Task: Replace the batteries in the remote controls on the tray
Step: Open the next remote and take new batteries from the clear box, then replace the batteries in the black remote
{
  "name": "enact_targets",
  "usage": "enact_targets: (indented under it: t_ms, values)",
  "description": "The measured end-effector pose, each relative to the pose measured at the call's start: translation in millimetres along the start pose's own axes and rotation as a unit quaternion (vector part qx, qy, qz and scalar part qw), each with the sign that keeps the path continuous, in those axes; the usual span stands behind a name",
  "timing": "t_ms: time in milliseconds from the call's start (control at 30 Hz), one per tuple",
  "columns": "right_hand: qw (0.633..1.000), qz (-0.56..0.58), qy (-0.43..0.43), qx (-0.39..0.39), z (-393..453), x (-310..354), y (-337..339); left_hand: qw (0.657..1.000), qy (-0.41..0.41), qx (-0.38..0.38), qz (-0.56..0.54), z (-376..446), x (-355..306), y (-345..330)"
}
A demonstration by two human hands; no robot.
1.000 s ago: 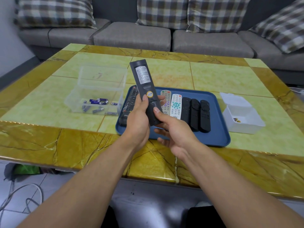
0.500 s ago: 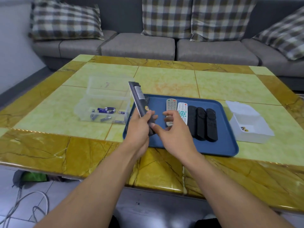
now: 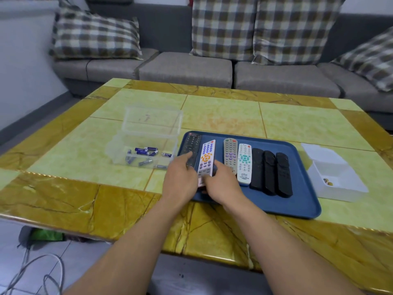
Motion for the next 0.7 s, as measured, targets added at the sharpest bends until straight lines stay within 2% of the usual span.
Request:
enact_targets:
  t_ms: [233, 400, 533, 700]
  values:
    - [0.996, -0.065, 0.054, -0.039, 22, 10, -1, 0.993, -0.066, 0.033, 0.088, 5, 7, -9]
    - [0.972, -0.227, 0.051, -0.039, 35, 7, -3, 0.982, -0.102, 0.058, 0.149, 5, 11, -15]
    - [0.958, -0.278, 0.037, -0.052, 37, 7, 2, 0.977, -0.124, 0.047, 0.168, 4, 9, -14]
    - [0.934, -0.336, 0.063, -0.108, 27, 24, 29, 0.942, -0.155, 0.090, 0.283, 1, 12, -26]
Point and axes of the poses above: each hand's wrist, its own z-axis towards the middle knuckle, its own y-axis out of the back of the hand, x = y × z, the point moved 7 cm from there along z, towards the middle knuckle, and after that the axes turned 8 degrees about z, right-handed, at the moved point
